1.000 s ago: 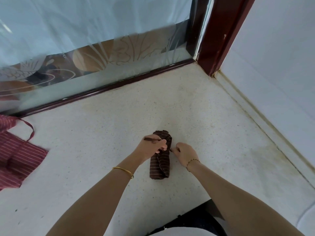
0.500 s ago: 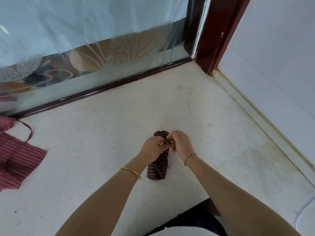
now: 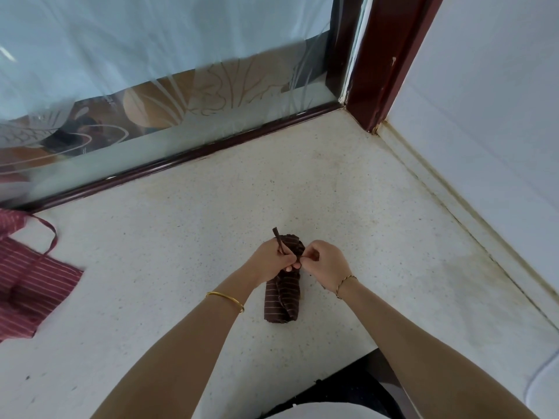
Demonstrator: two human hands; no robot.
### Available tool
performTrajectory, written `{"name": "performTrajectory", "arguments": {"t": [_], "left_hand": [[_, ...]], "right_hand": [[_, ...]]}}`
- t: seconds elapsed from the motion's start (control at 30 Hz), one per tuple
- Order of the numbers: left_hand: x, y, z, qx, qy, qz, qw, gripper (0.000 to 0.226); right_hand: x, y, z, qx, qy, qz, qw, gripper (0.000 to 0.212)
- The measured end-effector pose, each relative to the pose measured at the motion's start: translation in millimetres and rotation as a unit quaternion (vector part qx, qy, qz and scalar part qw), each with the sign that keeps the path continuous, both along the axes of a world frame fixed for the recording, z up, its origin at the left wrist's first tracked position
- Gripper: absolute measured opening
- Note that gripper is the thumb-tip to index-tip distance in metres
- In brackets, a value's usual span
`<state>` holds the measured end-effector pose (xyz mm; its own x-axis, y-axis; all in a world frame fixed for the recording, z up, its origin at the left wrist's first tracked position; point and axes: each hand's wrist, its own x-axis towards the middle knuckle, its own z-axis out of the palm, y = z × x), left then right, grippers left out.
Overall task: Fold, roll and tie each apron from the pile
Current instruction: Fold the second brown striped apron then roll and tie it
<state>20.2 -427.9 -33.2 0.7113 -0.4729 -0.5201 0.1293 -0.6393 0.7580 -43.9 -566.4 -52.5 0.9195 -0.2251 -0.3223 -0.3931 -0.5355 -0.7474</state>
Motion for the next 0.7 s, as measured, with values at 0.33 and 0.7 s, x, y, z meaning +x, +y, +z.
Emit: {"name": "performTrajectory", "arguments": {"t": [0.33, 0.7], "left_hand": [[2.2, 3.8, -3.2, -0.018, 0.046, 0.025, 0.998, 0.022], [-12.1, 4.1, -10.8, 0.055, -0.201, -0.017, 0.978, 0.024]], "right_hand": [[-3.6, 1.0, 2.6, 0.111, 0.032, -0.003, 0.993, 0.012], [4.9, 14.0, -9.0, 0.023, 0.029, 0.07, 0.997, 0.016]]}}
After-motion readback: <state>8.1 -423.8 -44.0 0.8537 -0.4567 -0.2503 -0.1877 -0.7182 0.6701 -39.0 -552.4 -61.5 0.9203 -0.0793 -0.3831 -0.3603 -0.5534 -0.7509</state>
